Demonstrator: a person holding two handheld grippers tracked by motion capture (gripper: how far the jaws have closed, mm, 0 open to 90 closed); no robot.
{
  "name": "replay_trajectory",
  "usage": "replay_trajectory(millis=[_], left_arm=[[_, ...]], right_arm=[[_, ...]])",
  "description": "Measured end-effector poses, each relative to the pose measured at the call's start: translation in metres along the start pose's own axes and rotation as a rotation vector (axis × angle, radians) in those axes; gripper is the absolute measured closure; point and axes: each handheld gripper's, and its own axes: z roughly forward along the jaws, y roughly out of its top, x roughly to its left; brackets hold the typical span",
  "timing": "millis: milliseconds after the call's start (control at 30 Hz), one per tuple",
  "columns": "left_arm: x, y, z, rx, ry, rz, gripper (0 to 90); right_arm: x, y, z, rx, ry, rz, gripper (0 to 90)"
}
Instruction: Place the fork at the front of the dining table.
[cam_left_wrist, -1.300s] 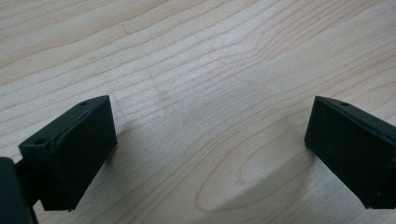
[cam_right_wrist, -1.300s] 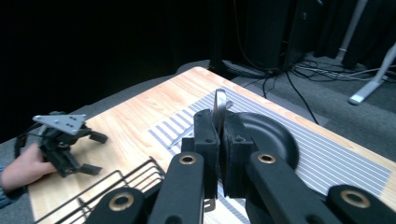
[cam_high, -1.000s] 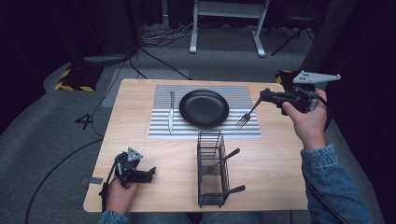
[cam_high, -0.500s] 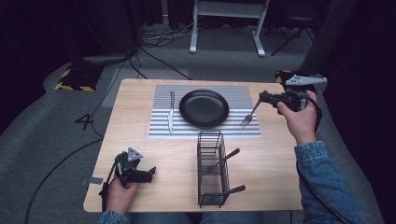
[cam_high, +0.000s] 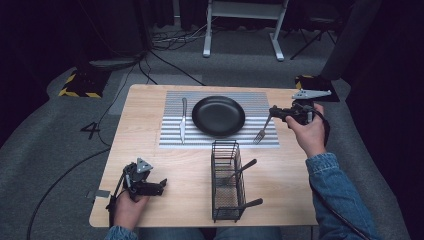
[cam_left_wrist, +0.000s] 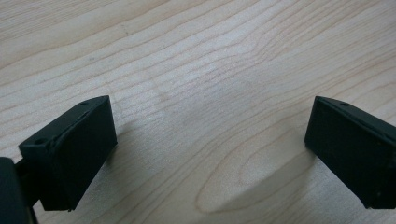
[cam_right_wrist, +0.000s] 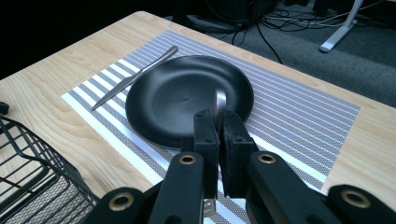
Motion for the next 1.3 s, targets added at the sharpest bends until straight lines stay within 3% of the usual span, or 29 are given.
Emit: replay_trajectory(millis=[567, 733, 933, 1300], left_arm=[[0.000, 0.000, 0.000, 0.000, 0.001, 0.002, 2.3], [0.000, 0.000, 0.000, 0.000, 0.000, 0.000, 2.3], [0.000, 0.000, 0.000, 0.000, 0.000, 0.000, 2.3], [0.000, 0.000, 0.000, 0.000, 0.000, 0.000, 2.3]], right_arm=[[-0.002, -0.013, 0.022, 0.021, 0.005, 0.017, 86.9], [-0.004, -0.015, 0.024, -0.006, 0.006, 0.032, 78.2], [-0.004, -0.020, 0.028, -0.020, 0.008, 0.041, 76.1], [-0.002, -0.049, 0.054, 0.013, 0.007, 0.067, 74.2]])
